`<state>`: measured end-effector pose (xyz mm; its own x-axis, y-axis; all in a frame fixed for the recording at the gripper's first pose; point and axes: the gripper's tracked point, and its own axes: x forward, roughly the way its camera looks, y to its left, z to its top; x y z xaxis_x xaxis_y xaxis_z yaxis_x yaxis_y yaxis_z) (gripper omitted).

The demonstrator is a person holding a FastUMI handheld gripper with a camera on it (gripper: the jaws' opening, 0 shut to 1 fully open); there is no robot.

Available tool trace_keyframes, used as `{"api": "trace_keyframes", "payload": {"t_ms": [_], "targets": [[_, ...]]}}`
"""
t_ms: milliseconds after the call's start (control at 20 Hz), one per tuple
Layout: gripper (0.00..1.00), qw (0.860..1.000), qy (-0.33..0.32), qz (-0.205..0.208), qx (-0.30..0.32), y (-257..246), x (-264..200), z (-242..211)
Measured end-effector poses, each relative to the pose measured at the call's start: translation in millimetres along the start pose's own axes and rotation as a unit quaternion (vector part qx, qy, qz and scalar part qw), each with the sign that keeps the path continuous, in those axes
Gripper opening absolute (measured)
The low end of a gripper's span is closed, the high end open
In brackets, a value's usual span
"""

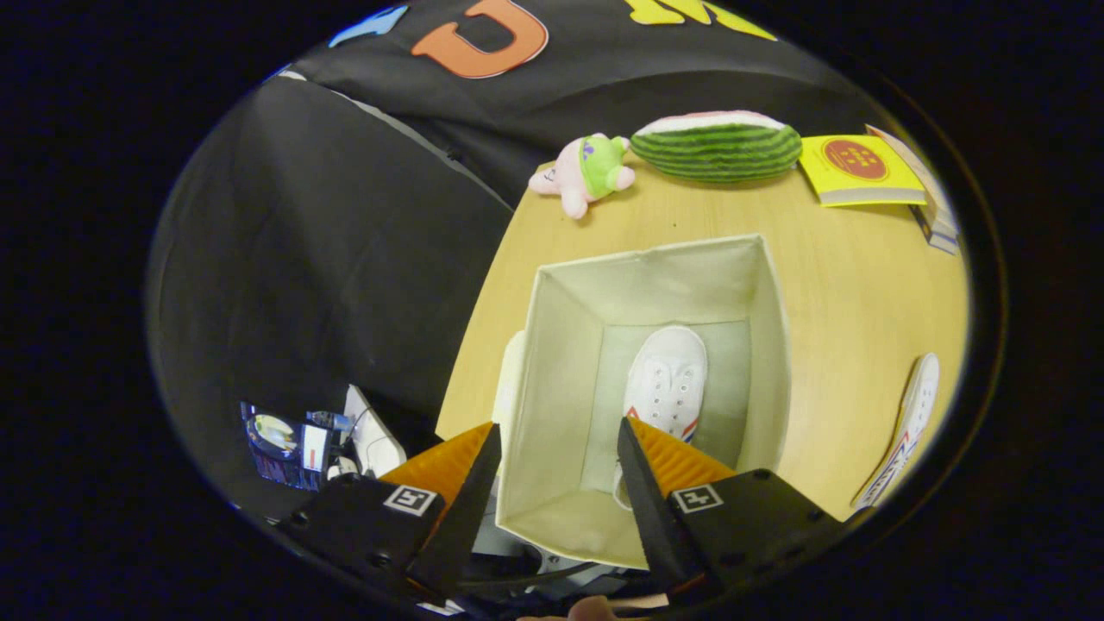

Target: Open the storage box then place both shoes into the box .Put the left shoe in first, then the right shoe, with the right side of both shoes facing outward in a uniform manner.

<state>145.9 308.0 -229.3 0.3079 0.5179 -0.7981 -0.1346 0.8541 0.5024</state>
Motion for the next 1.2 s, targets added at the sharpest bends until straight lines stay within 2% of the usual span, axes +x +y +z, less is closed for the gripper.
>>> {"api": "trace_keyframes", "payload": {"t_ms": [200,450,600,750,1000,1050,1200], "targets": [[0.85,0.999,-0.024,-0.01,-0.031,-6,-27,-6],[0.85,0.994,-0.069,-0.047,-0.076,-33,-83,-17],[0.85,0.982,-0.103,-0.104,-0.123,-69,-123,-17],[0.86,0.96,-0.14,-0.178,-0.162,-120,-161,-9],[0.89,0.931,-0.141,-0.283,-0.184,-219,-208,-23],[0.89,0.93,-0.135,-0.293,-0.177,-236,-211,-29],[0.89,0.939,-0.093,-0.3,-0.136,-292,-208,-64]]}}
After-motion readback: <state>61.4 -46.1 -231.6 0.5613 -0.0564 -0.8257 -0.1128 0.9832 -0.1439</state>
